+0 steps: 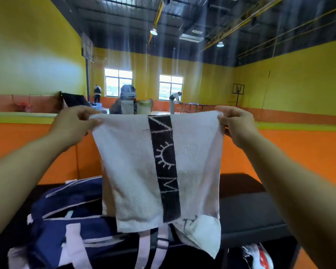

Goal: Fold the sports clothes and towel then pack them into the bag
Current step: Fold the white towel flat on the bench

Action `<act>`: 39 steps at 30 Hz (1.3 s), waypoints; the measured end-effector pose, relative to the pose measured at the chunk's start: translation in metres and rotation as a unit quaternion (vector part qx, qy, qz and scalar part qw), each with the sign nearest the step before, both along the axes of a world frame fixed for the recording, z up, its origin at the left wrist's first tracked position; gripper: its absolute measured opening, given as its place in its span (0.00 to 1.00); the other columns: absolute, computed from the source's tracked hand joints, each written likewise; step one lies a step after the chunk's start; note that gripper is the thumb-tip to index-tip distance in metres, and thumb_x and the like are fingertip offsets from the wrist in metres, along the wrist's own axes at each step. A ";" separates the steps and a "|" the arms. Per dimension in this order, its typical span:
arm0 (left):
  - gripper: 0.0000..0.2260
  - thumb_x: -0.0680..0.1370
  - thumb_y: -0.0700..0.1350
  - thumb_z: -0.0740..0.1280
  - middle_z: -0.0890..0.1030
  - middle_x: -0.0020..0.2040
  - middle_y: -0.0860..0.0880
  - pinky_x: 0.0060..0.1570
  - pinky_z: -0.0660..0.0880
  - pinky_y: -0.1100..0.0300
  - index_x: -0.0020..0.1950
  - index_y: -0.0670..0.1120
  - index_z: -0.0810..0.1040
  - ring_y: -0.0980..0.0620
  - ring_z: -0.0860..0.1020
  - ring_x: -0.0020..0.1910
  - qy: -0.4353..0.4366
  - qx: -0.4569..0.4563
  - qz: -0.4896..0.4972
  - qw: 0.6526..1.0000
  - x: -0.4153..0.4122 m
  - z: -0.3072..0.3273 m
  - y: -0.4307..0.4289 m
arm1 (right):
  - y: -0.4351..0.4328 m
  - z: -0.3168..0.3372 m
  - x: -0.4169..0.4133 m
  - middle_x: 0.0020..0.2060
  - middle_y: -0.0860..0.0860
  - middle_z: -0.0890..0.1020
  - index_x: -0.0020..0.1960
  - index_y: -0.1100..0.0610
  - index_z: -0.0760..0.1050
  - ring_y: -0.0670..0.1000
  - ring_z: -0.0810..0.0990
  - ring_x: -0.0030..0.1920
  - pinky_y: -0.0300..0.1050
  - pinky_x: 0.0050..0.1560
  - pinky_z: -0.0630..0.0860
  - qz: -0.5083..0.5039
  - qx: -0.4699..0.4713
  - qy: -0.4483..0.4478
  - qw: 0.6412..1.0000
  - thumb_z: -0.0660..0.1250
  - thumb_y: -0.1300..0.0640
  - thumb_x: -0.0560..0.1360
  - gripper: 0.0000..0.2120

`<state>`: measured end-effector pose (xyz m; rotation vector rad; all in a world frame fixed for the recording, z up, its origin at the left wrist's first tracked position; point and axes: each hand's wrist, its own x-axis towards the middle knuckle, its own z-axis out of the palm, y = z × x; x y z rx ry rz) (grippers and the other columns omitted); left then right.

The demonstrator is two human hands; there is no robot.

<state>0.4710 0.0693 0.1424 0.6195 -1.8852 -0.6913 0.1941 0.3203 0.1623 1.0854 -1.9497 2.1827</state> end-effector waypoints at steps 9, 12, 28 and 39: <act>0.07 0.71 0.42 0.74 0.80 0.46 0.40 0.40 0.79 0.58 0.47 0.47 0.80 0.46 0.77 0.37 0.036 0.003 0.033 0.999 0.009 0.042 0.010 | 0.011 0.024 0.017 0.34 0.48 0.74 0.58 0.61 0.78 0.46 0.72 0.32 0.36 0.34 0.70 -0.043 -0.027 0.024 0.998 0.64 0.71 0.74 0.15; 0.10 0.70 0.43 0.75 0.79 0.46 0.41 0.31 0.75 0.68 0.49 0.43 0.80 0.50 0.75 0.36 0.050 0.024 0.028 0.998 0.004 0.046 0.014 | 0.013 0.022 0.019 0.44 0.53 0.78 0.60 0.61 0.77 0.48 0.76 0.38 0.36 0.38 0.74 -0.046 -0.018 0.017 0.999 0.65 0.71 0.74 0.17; 0.08 0.74 0.45 0.71 0.83 0.49 0.47 0.46 0.74 0.53 0.51 0.47 0.83 0.49 0.77 0.44 -0.111 -0.098 0.018 0.989 0.003 0.039 0.015 | 0.040 0.008 0.012 0.39 0.61 0.82 0.38 0.62 0.80 0.63 0.82 0.43 0.57 0.47 0.81 -0.103 0.100 0.085 0.986 0.74 0.69 0.67 0.06; 0.07 0.76 0.48 0.68 0.82 0.46 0.45 0.46 0.73 0.50 0.49 0.46 0.82 0.44 0.77 0.46 -0.115 -0.174 -0.006 0.978 -0.013 0.031 0.024 | 0.079 0.016 0.010 0.32 0.54 0.80 0.41 0.59 0.81 0.50 0.77 0.32 0.38 0.28 0.66 -0.187 0.230 0.206 0.932 0.73 0.62 0.70 0.02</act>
